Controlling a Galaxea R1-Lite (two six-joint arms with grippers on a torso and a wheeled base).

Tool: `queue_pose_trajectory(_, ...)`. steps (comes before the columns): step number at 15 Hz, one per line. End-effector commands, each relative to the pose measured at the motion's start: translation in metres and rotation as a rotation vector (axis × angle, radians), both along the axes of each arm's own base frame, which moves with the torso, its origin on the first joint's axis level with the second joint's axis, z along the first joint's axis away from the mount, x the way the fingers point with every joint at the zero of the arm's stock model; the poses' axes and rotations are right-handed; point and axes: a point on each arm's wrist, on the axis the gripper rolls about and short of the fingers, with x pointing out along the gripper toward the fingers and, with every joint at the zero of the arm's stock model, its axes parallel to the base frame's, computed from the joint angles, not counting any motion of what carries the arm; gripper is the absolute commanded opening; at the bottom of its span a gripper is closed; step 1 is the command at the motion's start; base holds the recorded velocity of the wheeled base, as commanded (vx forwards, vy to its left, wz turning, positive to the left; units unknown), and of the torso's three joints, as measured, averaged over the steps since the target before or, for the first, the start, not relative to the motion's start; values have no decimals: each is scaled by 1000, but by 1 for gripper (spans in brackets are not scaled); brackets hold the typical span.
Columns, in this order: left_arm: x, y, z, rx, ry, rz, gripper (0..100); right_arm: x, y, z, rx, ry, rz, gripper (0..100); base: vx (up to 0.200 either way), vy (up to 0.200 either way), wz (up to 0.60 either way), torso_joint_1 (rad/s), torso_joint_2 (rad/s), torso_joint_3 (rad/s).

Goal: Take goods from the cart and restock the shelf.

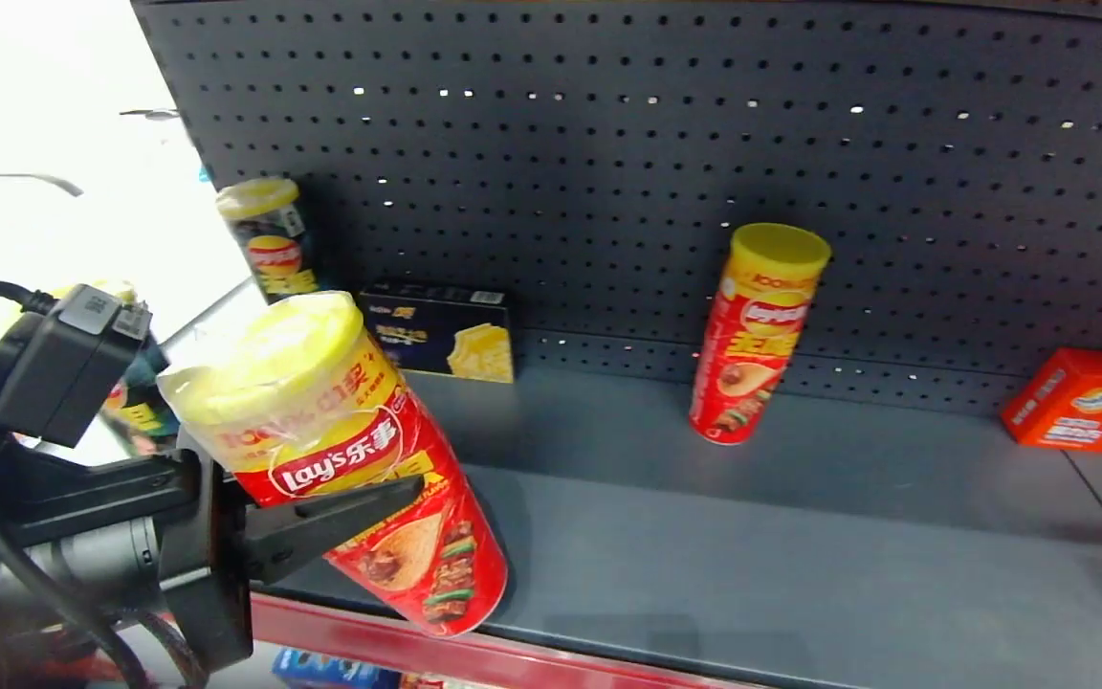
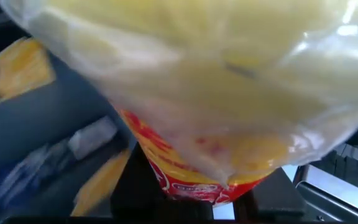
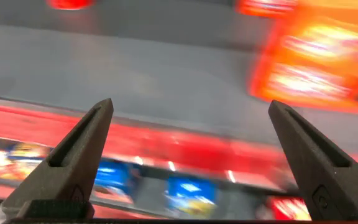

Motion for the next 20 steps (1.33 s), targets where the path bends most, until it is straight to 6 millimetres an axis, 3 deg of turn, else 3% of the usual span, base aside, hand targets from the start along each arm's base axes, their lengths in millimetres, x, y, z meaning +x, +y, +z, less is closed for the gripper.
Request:
queue_pose_trajectory(1, 1, 0, 0, -1, 0, 2, 0, 0, 0, 0, 0, 0, 0, 100, 0, 0, -600, 2, 7, 2)
queue_pose_trajectory(20, 3, 3, -2, 1, 2, 27, 0, 0, 0, 0, 0, 0, 0, 100, 0, 0, -63, 0, 0, 0)
